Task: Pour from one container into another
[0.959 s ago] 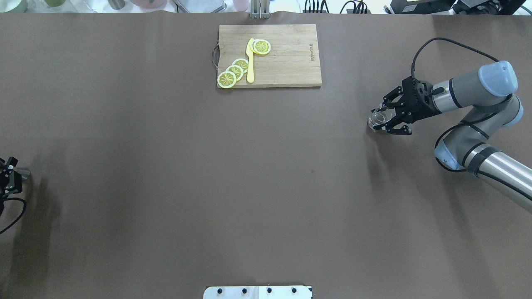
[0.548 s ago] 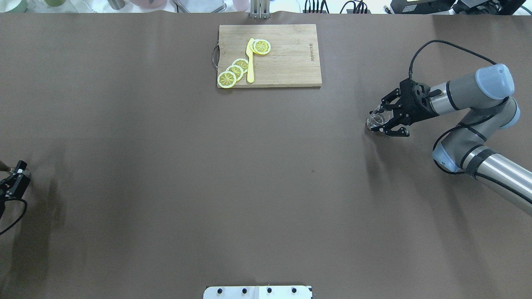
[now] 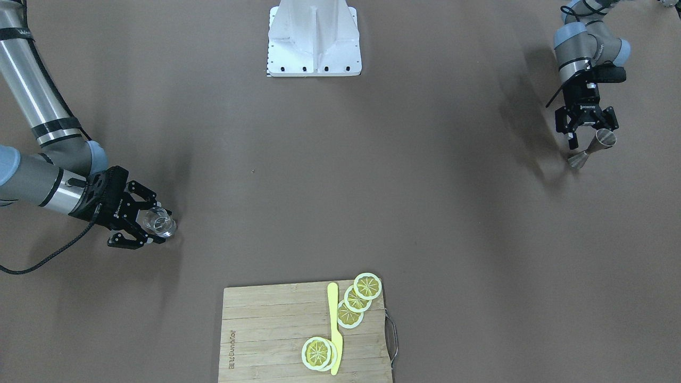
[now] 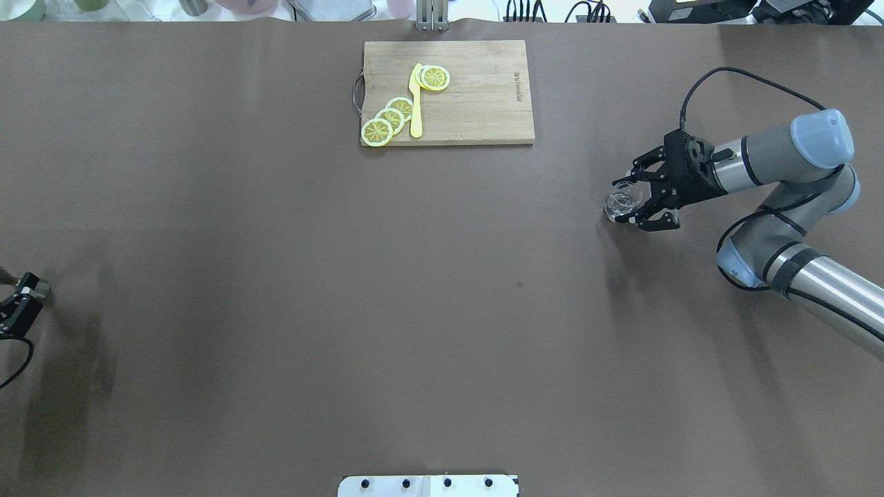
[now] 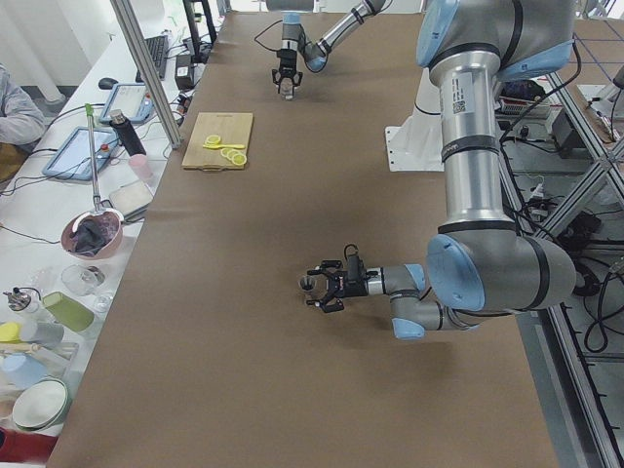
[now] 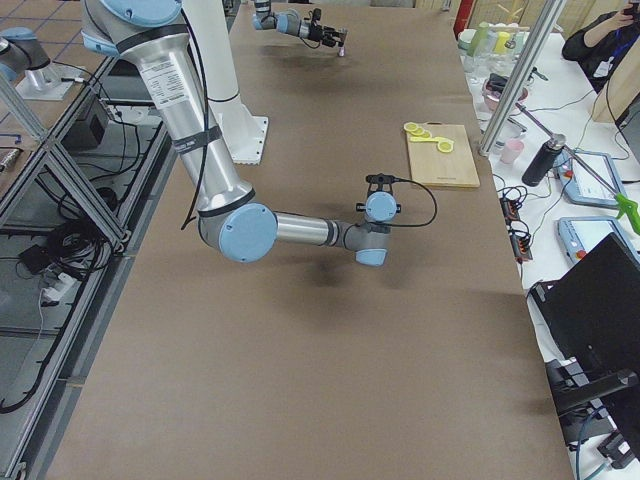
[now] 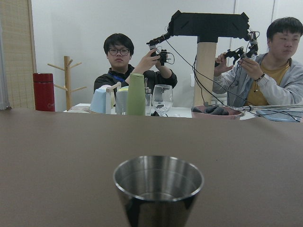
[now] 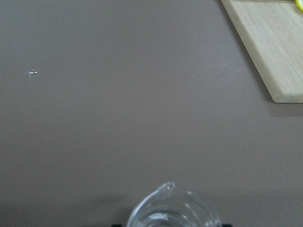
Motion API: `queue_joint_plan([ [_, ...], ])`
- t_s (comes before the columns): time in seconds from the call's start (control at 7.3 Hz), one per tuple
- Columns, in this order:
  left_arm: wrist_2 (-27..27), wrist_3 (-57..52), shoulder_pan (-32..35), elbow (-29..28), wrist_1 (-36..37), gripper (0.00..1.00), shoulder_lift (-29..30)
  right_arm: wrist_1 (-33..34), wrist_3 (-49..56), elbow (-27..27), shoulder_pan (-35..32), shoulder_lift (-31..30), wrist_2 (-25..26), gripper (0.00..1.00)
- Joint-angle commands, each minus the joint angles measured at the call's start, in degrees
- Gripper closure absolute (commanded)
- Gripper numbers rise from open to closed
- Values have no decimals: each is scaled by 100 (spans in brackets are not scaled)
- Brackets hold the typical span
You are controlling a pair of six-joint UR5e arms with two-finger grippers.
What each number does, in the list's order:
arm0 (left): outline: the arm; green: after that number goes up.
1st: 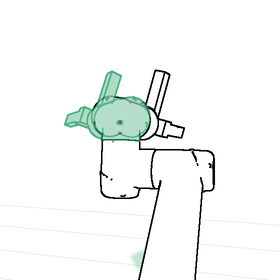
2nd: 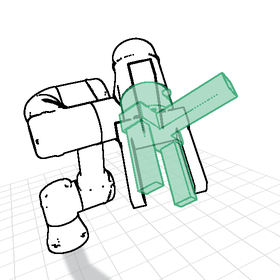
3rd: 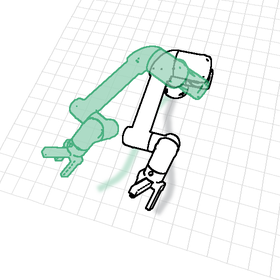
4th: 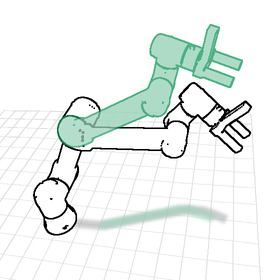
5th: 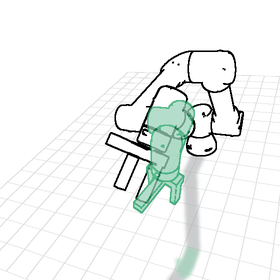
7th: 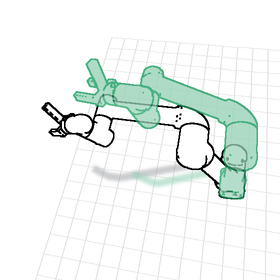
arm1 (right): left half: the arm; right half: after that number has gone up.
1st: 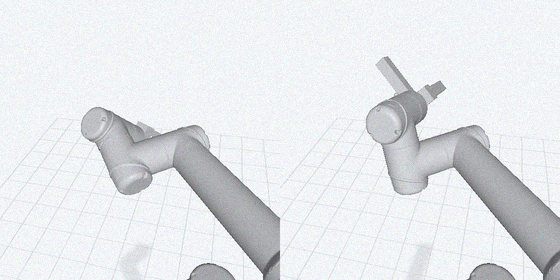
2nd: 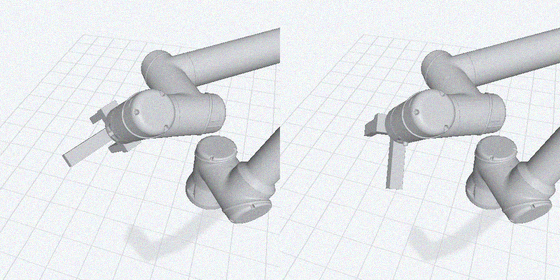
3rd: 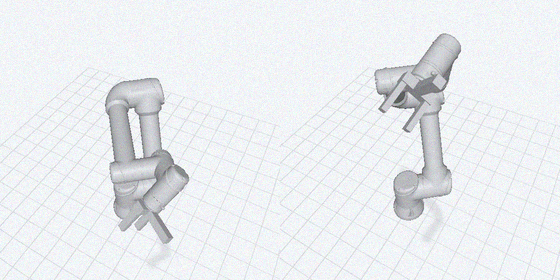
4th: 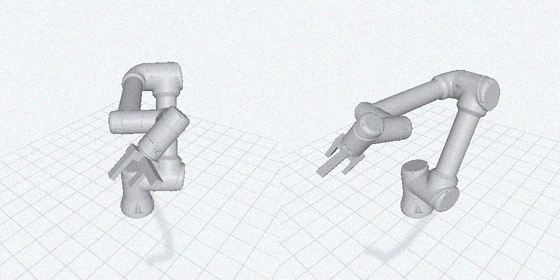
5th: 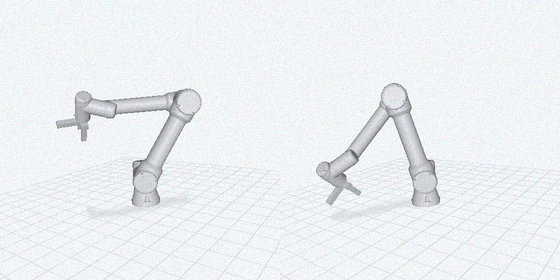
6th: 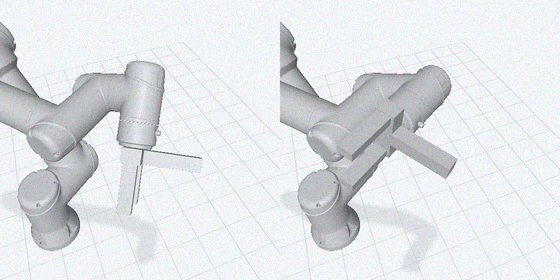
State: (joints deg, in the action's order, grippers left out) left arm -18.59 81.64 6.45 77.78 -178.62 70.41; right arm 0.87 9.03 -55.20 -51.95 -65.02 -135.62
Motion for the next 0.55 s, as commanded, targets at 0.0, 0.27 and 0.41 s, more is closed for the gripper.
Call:
queue_joint_plan([
  [0.0,-537,-243,-3,665,-355,1,-796,-16,-33,0,1,-1,0,0],
  [0.27,-1108,-979,93,1123,-971,1,-1011,-16,-59,-35,-16,-10,9,0],
  [0.41,-1625,-1192,476,1386,-955,1,-1047,-16,-355,-113,-34,-28,18,0],
])
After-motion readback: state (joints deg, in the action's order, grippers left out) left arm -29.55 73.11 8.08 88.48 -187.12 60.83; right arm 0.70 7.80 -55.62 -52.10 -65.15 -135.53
